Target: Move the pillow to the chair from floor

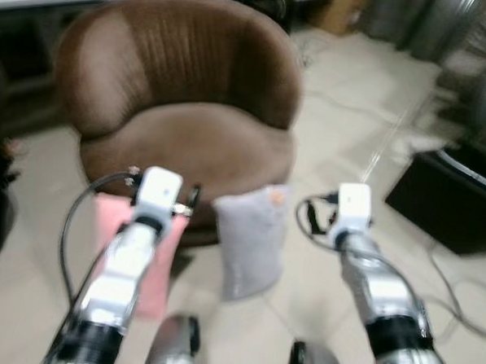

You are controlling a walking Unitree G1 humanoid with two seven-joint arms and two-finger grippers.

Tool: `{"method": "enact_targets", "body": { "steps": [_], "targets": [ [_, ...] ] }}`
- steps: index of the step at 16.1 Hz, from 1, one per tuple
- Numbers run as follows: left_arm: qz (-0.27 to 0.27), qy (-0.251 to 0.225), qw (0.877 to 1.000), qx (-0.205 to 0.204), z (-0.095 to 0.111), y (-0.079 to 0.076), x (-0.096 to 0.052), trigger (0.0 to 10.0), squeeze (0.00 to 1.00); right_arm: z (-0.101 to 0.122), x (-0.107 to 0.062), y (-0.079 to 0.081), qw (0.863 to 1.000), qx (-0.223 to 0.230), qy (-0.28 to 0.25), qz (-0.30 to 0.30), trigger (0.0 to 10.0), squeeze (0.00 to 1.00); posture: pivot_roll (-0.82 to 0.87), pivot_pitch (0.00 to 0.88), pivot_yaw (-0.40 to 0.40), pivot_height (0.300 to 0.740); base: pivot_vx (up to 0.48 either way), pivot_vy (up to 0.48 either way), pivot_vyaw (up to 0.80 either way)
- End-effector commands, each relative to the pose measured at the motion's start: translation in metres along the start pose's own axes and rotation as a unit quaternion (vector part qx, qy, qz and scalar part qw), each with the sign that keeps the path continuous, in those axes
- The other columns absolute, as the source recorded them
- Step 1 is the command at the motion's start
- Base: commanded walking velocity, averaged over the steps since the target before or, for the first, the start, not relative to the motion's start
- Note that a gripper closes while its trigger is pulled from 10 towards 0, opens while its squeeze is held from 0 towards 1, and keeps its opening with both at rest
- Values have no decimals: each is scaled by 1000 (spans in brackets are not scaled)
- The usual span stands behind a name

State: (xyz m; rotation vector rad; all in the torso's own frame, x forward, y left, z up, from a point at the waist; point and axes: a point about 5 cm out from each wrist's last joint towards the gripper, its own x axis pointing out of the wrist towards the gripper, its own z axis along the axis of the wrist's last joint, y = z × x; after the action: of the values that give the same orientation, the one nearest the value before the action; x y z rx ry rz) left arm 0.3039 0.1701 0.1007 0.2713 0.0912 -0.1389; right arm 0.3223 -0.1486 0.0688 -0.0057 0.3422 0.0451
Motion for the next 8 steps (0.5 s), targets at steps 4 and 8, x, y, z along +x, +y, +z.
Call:
{"method": "enact_targets", "body": {
  "steps": [4, 8],
  "targets": [
    [-8, -7, 1000, -5, 3, -4, 3, 10000, 0, -1, 0, -13, 1000, -4, 1, -20, 10000, 0, 88, 0, -28, 633, 286, 0, -200],
    [-12, -4, 1000, -1, 1, -3, 0, 10000, 0, -5, 0, -9, 1000, -5, 4, -14, 10000, 0, 94, 0, -20, 633, 287, 0, 0]
  ]
}}
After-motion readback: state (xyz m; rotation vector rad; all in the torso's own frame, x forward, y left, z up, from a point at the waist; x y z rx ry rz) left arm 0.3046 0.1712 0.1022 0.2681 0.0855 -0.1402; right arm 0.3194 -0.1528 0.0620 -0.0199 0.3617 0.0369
